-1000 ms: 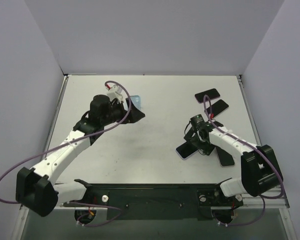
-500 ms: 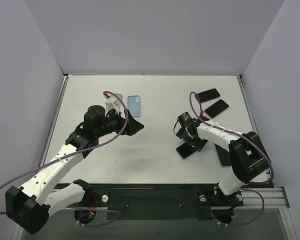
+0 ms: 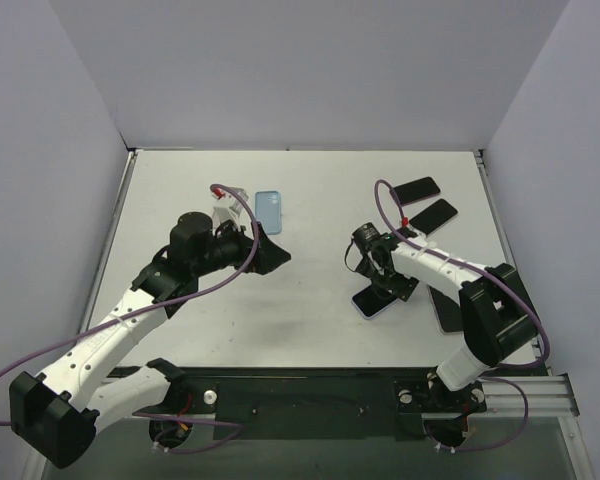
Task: Take the phone out of the phone case
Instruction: Pick up the phone at the center of the board.
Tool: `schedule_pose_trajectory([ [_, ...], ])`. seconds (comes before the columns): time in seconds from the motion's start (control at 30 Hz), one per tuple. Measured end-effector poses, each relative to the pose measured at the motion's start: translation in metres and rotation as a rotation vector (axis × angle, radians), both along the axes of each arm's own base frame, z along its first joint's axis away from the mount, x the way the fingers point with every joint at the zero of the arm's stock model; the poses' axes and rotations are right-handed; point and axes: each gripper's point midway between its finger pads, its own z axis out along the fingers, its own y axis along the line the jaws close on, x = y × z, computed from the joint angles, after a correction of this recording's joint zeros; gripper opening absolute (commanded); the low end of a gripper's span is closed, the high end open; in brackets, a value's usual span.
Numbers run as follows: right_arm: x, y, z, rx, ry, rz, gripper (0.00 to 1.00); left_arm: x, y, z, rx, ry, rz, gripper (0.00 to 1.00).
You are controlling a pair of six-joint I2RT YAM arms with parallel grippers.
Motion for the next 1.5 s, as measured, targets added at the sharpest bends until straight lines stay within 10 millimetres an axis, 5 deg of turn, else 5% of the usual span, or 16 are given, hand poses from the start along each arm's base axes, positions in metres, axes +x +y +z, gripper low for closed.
schedule_pose_trajectory([
  [0.57,-0.004,0.003,-0.030,0.051,-0.004,-0.060,0.86,-0.005,-0.001,-0.002,0.008,0.016,-0.012,0.86],
  [0.7,-0.002,0.004,-0.032,0.070,-0.027,-0.078,0.56,-0.004,-0.001,0.000,0.007,0.014,-0.012,0.86],
  [0.8,-0.003,0.003,-0.033,0.079,-0.037,-0.090,0.22,-0.004,-0.001,-0.001,0.006,0.020,-0.010,0.86],
  [0.83,-0.003,0.003,-0.032,0.082,-0.041,-0.081,0.17,-0.004,-0.002,-0.001,0.002,0.024,-0.008,0.86],
  [0.87,-0.003,0.003,-0.033,0.080,-0.041,-0.068,0.00,-0.003,-0.002,-0.001,-0.003,0.031,-0.004,0.86],
  [1.17,-0.013,0.005,-0.023,0.064,-0.025,0.227,0.00,0.017,0.008,-0.004,-0.142,0.119,0.075,0.89],
  [1.33,-0.006,0.031,0.006,0.129,-0.149,0.490,0.00,0.036,0.001,-0.042,-0.326,0.315,0.131,0.87],
  [1.5,-0.008,0.062,0.039,0.237,-0.320,0.701,0.00,0.043,-0.034,-0.085,-0.414,0.527,0.106,0.86],
])
